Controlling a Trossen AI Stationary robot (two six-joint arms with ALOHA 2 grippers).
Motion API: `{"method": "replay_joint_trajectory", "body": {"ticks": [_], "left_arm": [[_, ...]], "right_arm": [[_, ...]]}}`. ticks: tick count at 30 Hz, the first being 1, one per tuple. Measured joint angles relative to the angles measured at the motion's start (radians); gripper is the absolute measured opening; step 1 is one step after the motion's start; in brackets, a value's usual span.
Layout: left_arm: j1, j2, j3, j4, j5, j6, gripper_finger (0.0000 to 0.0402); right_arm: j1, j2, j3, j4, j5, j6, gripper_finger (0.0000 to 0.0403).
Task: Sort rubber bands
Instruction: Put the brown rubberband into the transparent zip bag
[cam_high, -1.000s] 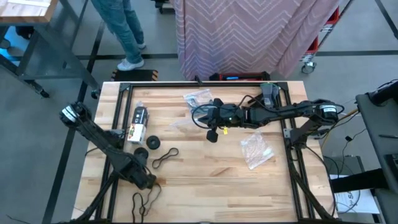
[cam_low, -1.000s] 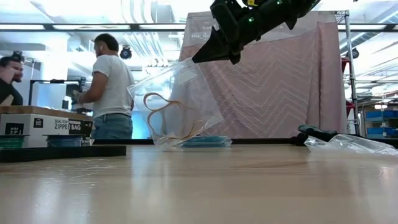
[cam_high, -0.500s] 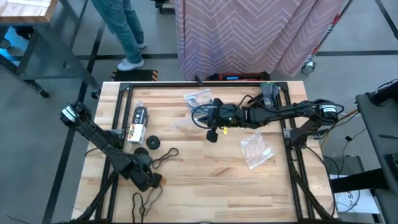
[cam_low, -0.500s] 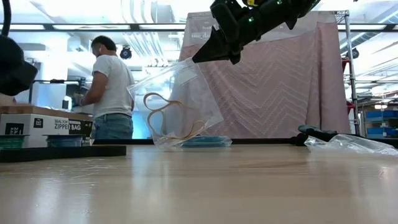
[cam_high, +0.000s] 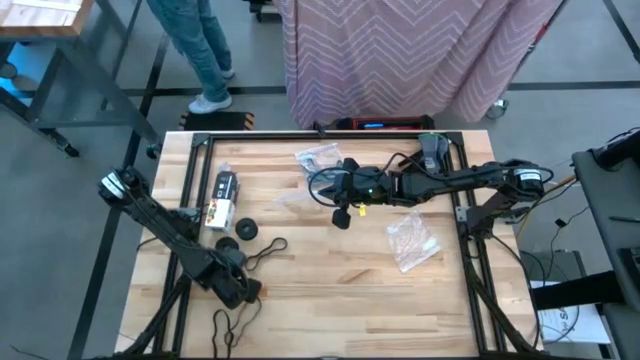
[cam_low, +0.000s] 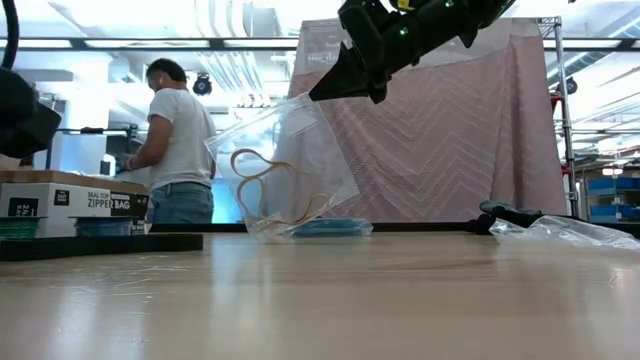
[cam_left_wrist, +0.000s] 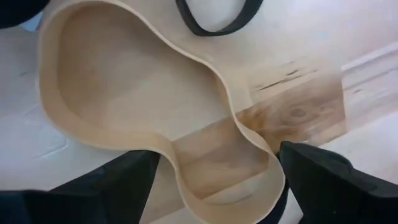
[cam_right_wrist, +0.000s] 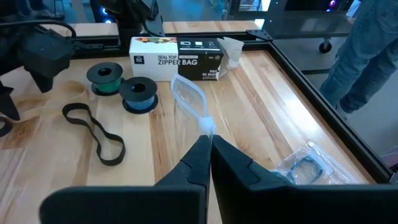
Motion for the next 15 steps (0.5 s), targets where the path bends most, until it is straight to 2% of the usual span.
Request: {"method": "replay_joint_trajectory", "body": {"ticks": [7, 10, 15], "left_arm": [[0.014, 0.069, 0.046, -0.045, 0.012, 0.085, 0.0293], [0.021, 0.082, 0.078, -0.068, 0.012, 0.128, 0.0257], [0.028, 0.122, 0.145, -0.141, 0.008, 0.191, 0.0175]], "right_arm": [[0.000, 0.000, 0.000, 0.001, 0.000, 0.000, 0.0000], [0.000, 0.000, 0.000, 0.001, 0.000, 0.000, 0.0000], [0.000, 0.000, 0.000, 0.006, 0.000, 0.000, 0.0000]]}}
